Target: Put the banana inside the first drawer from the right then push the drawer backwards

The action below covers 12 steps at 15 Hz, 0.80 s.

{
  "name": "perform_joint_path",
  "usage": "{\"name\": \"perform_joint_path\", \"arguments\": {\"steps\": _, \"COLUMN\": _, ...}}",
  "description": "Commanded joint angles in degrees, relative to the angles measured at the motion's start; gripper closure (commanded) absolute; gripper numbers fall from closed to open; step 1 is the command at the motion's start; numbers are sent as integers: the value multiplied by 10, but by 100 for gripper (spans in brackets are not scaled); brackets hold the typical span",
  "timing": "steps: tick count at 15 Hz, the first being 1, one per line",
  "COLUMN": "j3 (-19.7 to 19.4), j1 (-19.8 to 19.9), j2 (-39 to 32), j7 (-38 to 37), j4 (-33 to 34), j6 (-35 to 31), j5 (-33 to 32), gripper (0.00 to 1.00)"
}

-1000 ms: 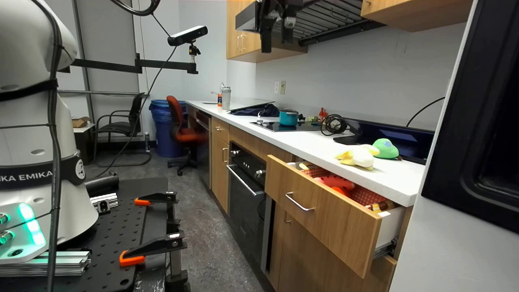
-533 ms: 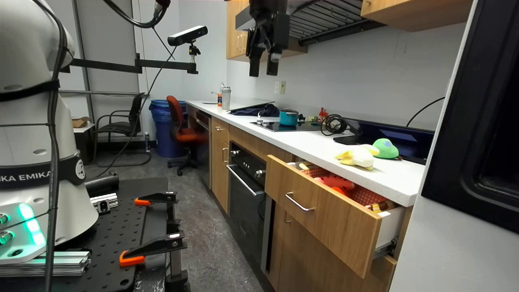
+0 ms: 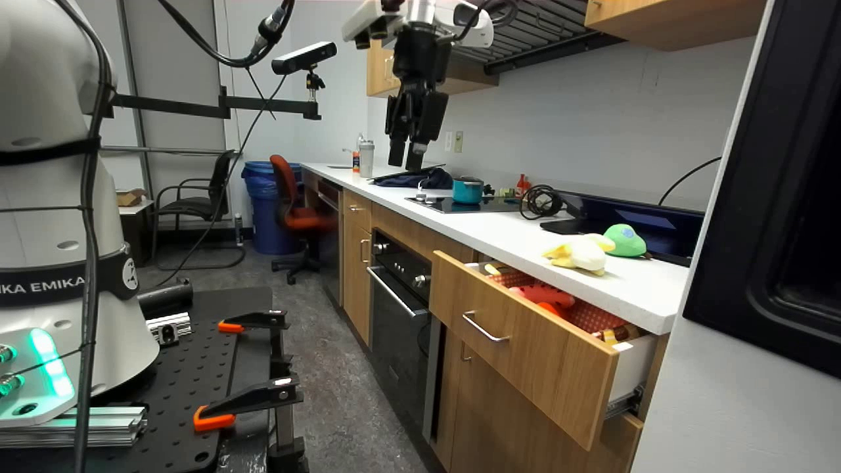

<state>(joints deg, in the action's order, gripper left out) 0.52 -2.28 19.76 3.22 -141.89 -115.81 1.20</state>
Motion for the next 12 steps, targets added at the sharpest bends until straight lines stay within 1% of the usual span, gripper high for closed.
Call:
{"name": "perform_joint_path", "arguments": {"steps": 1, "j3": 7, "j1": -6, "j2": -20, "j7": 2, "j4": -20, "j6": -53, "j5": 10, "gripper": 65}}
{"name": "perform_joint_path", "arguments": {"steps": 2, "j3": 9, "j1": -6, "j2": -25, "j7": 1, "j4": -26, "j6": -70, "j5": 8, "gripper": 73}}
{"name": "perform_joint_path", "arguments": {"steps": 5, "j3": 16, "j1": -2, "j2": -42, "j7": -9, "j4": -44, "j6": -140, "j5": -11, "gripper": 95}}
{"name": "perform_joint_path", "arguments": {"steps": 6, "j3": 17, "j1": -2, "j2": -48, "j7": -10, "j4": -48, "j6": -159, "j5": -15, "gripper": 99}}
{"name": "perform_joint_path", "arguments": {"steps": 12, "j3": 16, "j1": 11, "j2": -101, "j7": -22, "j4": -50, "j6": -267, "j5": -68, "gripper": 100}}
